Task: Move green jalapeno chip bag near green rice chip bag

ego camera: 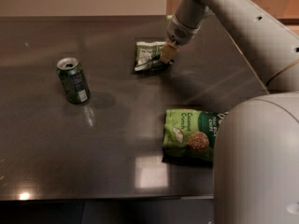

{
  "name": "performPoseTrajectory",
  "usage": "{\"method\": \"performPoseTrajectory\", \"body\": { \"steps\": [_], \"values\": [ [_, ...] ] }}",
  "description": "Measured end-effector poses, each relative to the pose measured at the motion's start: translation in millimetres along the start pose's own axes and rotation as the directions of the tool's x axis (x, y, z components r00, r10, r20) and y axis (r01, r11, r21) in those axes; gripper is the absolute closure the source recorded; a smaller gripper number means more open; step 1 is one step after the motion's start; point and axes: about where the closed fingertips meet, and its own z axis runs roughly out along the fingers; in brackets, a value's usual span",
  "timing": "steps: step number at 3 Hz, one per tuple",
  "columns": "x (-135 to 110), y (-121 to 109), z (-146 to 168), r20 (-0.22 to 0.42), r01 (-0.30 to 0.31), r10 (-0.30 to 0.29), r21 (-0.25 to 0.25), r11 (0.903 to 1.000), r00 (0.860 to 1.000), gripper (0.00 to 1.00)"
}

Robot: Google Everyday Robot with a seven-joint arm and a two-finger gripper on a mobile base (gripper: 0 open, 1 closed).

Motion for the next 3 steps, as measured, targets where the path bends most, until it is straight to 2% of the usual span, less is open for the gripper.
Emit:
{"method": "performPoseTrajectory", "body": {
  "steps": [1,2,3],
  "values": [
    [10,30,-23,-0.012,0.054,-0.054,-0.023,0.9983,0.998,1.0],
    [33,69,-52,-0.026,0.084,-0.085,-0.044,0.9955,0.996,1.0],
    [59,100,-81,-0.024,0.071,-0.072,-0.051,0.9962,0.997,1.0]
  ]
}}
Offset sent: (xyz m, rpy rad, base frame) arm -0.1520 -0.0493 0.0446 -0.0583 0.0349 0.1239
